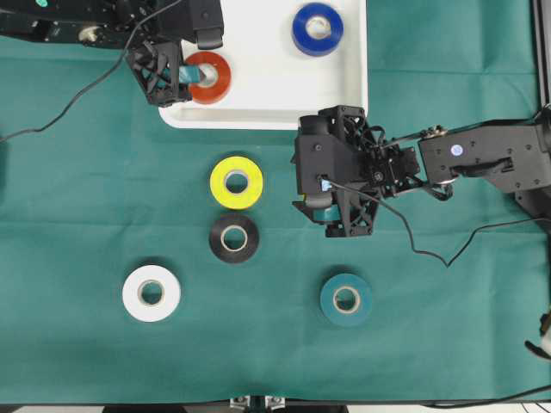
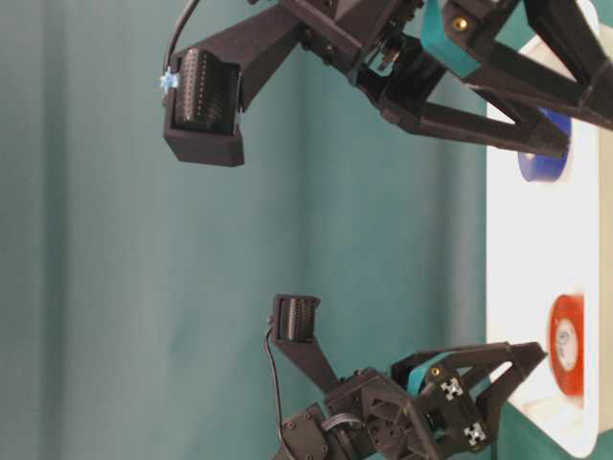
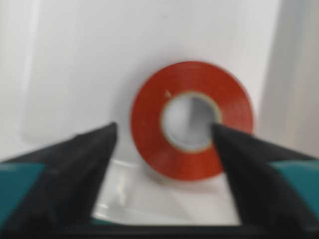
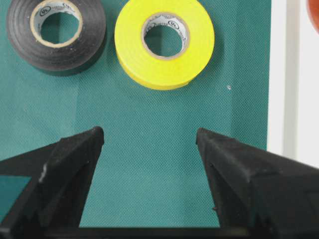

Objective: Put the tape alternately from left to right into the white case.
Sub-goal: 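Carry the red tape roll into the left side of the tray, then release the red roll and withdraw the left gripper from the tray, then lower the right gripper into the yellow tape roll's hole and grasp it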

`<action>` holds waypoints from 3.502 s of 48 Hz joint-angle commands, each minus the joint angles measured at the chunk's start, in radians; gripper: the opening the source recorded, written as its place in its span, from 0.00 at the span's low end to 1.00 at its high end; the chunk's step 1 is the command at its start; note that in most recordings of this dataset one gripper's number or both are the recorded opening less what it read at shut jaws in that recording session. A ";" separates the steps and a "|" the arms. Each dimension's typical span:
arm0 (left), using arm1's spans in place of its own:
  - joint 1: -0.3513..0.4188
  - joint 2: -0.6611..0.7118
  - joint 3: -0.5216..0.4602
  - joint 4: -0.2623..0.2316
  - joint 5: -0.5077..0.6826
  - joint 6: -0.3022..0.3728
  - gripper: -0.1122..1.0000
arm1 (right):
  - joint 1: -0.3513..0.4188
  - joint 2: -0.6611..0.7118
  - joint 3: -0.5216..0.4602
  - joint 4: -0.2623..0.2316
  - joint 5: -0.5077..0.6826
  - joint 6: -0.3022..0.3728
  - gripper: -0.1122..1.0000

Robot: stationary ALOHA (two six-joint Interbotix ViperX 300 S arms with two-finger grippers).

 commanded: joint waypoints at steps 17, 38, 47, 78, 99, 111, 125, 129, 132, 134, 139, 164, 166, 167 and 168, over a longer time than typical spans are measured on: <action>-0.023 -0.080 0.017 -0.002 -0.005 -0.003 0.85 | 0.005 -0.009 -0.006 -0.002 -0.008 -0.002 0.84; -0.055 -0.086 0.021 -0.003 -0.003 -0.006 0.84 | 0.005 -0.009 -0.008 -0.002 -0.008 0.000 0.84; -0.084 -0.107 0.026 -0.003 0.002 -0.026 0.83 | 0.005 -0.009 -0.009 -0.002 -0.008 0.002 0.84; -0.241 -0.230 0.140 -0.003 0.005 -0.207 0.84 | 0.005 -0.012 -0.012 0.005 -0.008 0.003 0.84; -0.350 -0.252 0.181 -0.003 0.035 -0.359 0.84 | 0.006 -0.009 -0.015 0.011 -0.008 0.005 0.84; -0.356 -0.252 0.186 -0.003 0.071 -0.367 0.84 | 0.008 -0.009 -0.017 0.012 -0.008 0.063 0.84; -0.356 -0.252 0.189 -0.003 0.089 -0.368 0.84 | 0.009 0.032 -0.048 0.012 -0.009 0.229 0.84; -0.356 -0.252 0.189 -0.003 0.097 -0.368 0.84 | 0.008 0.046 -0.071 0.012 -0.005 0.273 0.84; -0.356 -0.250 0.190 -0.003 0.097 -0.367 0.84 | 0.008 0.057 -0.087 0.012 0.002 0.299 0.84; -0.356 -0.250 0.190 -0.003 0.097 -0.368 0.83 | 0.008 0.069 -0.104 0.012 0.006 0.321 0.84; -0.356 -0.250 0.195 -0.003 0.097 -0.367 0.84 | 0.008 0.095 -0.143 0.012 0.031 0.365 0.84; -0.356 -0.252 0.227 -0.003 0.092 -0.367 0.84 | 0.009 0.221 -0.376 0.014 0.284 0.426 0.84; -0.356 -0.252 0.230 -0.003 0.092 -0.367 0.84 | 0.008 0.232 -0.393 0.014 0.301 0.426 0.84; -0.356 -0.252 0.230 -0.003 0.092 -0.367 0.84 | 0.008 0.236 -0.400 0.014 0.310 0.428 0.84; -0.356 -0.252 0.230 -0.005 0.091 -0.367 0.84 | 0.008 0.242 -0.407 0.015 0.321 0.428 0.84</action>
